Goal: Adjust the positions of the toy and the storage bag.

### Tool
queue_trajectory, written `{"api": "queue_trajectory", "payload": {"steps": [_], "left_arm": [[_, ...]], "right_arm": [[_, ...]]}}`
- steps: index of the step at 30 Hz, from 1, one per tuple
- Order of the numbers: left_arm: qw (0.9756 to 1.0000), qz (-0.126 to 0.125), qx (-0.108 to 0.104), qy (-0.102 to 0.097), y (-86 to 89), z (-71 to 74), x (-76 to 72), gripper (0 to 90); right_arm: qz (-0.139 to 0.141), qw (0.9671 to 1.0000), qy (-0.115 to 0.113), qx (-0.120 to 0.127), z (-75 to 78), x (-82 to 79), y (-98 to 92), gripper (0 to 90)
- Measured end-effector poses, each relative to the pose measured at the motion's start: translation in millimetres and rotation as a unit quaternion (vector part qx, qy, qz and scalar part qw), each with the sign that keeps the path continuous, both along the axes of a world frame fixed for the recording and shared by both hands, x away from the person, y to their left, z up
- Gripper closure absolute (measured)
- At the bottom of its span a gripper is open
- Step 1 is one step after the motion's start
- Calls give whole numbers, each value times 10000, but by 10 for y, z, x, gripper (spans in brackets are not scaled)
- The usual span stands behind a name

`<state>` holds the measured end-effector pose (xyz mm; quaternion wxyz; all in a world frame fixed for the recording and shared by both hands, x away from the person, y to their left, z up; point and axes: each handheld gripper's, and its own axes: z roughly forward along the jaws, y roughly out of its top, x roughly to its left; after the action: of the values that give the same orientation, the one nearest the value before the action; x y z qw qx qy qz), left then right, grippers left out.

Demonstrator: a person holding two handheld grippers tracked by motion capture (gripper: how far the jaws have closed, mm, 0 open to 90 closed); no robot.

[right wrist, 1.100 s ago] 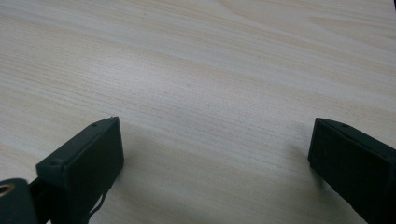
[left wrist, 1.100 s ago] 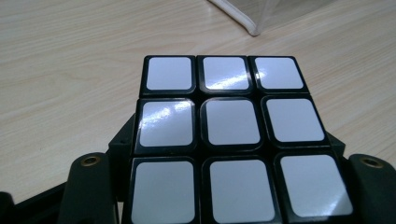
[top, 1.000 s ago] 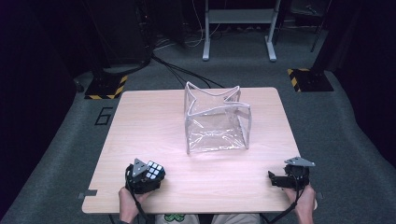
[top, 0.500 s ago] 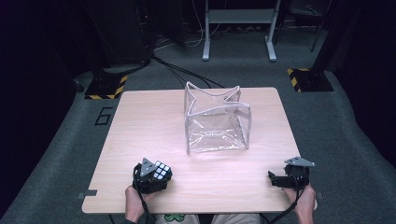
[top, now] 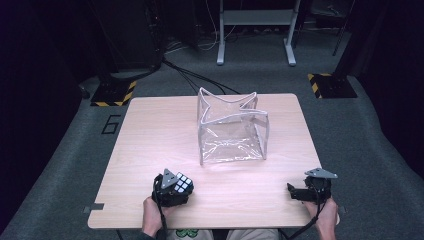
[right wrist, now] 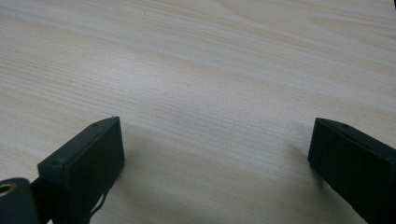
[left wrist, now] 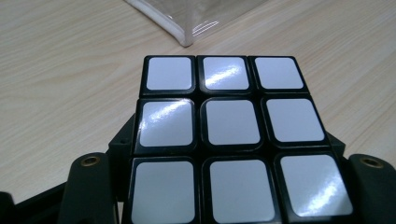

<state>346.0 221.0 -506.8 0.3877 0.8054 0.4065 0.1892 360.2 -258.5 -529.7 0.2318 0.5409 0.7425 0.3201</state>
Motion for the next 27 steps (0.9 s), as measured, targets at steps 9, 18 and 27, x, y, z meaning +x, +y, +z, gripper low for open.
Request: {"api": "queue_trajectory", "payload": {"steps": [9,18,27], "left_arm": [[9998,-173,7,36,-126,-21,13,332],[9993,-359,19,72,-274,-42,29,332],[9985,-525,42,114,-410,-54,37,332]], "right_arm": [[2,10000,5,1,1,0,0,31],[-4,10000,2,-13,0,1,-1,31],[-5,10000,1,-14,0,1,-1,31]]}}
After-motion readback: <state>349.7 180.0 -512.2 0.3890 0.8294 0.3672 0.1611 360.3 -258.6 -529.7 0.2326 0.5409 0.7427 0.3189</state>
